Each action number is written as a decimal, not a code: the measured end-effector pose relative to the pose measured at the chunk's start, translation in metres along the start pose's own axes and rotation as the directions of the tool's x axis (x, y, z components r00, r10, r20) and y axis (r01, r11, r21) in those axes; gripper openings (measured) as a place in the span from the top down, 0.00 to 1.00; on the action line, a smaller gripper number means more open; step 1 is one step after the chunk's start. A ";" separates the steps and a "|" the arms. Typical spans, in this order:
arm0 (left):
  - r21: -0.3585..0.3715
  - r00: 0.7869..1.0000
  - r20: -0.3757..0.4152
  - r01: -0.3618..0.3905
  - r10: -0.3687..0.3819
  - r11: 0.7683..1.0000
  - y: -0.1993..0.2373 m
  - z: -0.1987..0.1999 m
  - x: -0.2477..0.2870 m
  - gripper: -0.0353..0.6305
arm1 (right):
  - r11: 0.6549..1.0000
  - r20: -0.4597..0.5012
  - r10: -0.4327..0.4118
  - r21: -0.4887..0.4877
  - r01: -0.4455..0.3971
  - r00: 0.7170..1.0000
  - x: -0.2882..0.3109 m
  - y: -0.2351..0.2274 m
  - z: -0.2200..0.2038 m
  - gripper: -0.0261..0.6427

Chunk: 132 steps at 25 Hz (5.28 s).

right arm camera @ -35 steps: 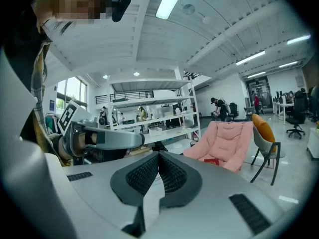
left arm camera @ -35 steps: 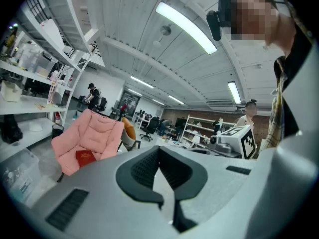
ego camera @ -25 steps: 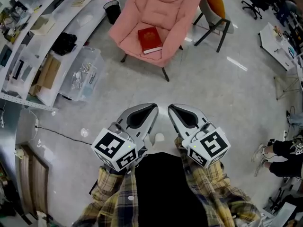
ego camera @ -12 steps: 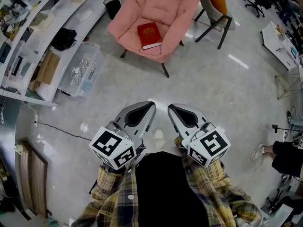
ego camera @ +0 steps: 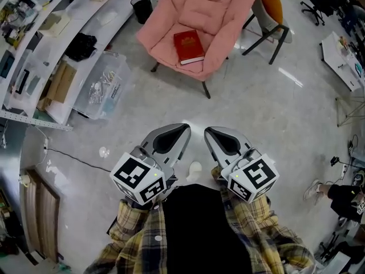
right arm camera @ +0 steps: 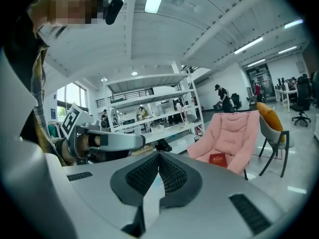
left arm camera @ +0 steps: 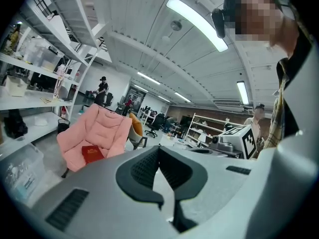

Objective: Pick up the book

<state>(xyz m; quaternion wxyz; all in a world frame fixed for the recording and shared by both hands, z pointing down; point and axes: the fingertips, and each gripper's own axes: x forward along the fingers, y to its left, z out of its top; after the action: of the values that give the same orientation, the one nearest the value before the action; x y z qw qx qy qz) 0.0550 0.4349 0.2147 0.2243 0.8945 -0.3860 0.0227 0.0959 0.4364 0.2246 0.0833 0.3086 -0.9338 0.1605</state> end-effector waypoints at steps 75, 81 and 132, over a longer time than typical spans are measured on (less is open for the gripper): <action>-0.031 0.978 -0.150 0.144 -0.147 0.989 0.293 0.140 0.221 0.94 | 0.979 -0.077 -0.147 0.128 0.156 0.986 0.262 -0.254 0.104 0.93; -0.035 0.962 -0.175 0.206 -0.209 0.978 0.335 0.159 0.238 0.94 | 0.964 -0.076 -0.211 0.151 0.221 0.974 0.300 -0.274 0.115 0.93; -0.494 0.752 -0.508 0.145 -0.420 0.857 0.545 -0.082 0.368 0.91 | 0.776 -0.225 -0.404 0.429 0.462 0.887 0.442 -0.405 -0.015 0.93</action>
<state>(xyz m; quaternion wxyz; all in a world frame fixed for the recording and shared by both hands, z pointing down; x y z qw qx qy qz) -0.0582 -0.1093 0.5760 0.5245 0.8181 -0.1465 0.1849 -0.0106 -0.1079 0.4513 0.0963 0.5159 -0.7632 0.3771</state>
